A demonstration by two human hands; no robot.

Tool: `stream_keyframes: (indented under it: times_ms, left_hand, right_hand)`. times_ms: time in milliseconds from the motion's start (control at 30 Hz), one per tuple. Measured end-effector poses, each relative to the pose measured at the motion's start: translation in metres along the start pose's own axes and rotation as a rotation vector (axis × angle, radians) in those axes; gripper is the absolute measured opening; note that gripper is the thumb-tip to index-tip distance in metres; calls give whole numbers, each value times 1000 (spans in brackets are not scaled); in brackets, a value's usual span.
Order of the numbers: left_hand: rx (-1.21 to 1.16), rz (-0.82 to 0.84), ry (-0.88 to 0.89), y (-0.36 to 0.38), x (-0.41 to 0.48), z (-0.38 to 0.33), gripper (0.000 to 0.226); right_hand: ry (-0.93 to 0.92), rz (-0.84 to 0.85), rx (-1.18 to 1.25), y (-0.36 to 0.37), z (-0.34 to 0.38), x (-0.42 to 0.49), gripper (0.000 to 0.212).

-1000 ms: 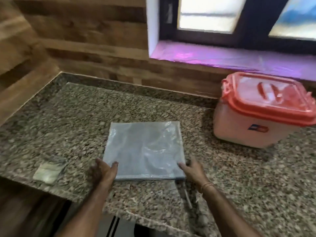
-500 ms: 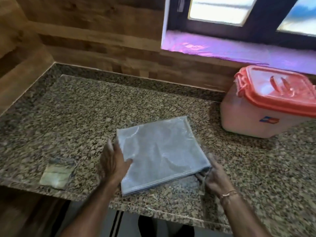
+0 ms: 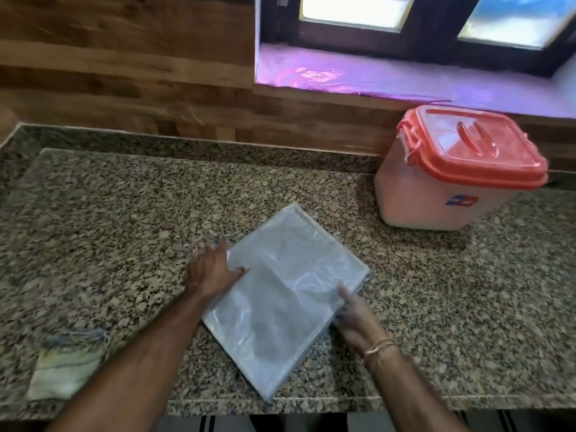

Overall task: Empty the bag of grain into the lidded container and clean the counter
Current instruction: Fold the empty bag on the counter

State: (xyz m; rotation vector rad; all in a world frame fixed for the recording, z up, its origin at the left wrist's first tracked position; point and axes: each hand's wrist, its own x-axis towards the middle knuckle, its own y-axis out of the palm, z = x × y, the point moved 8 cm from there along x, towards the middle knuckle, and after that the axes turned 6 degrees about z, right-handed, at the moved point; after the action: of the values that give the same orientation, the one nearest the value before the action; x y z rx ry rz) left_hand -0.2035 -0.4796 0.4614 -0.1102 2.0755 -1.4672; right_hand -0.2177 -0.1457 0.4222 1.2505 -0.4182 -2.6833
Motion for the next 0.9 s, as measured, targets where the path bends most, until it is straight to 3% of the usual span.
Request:
stream_keyframes:
  times_ms: [133, 233, 333, 433, 500, 600, 667, 800, 900]
  left_hand:
    - [-250, -41, -162, 12, -7, 9, 60]
    - [-359, -49, -205, 8, -3, 16, 40]
    - [-435, 34, -207, 15, -5, 20, 23]
    - [-650, 128, -241, 38, -11, 28, 24]
    - [-740, 120, -316, 51, -18, 38, 35]
    - [-835, 120, -336, 63, -31, 45, 39]
    - [-918, 101, -317, 58, -35, 41, 38]
    - [-1022, -75, -201, -9, -39, 23, 26]
    - [-1025, -250, -85, -71, -48, 11, 33]
  right_hand:
    - [-44, -177, -356, 3, -8, 4, 23]
    - [-89, -154, -540, 2, 18, 10, 23]
    - [-103, -86, -552, -3, 36, 13, 25]
    - [-71, -105, -489, -17, 31, 8, 22]
    - [-92, -144, -621, -29, 27, 2, 21]
    - [-112, -185, -811, -35, 32, -2, 41]
    - [-139, -164, -788, -24, 47, -5, 44]
    - [-240, -39, -555, 25, 105, -22, 24]
    - [-338, 70, -414, 59, 152, -40, 33]
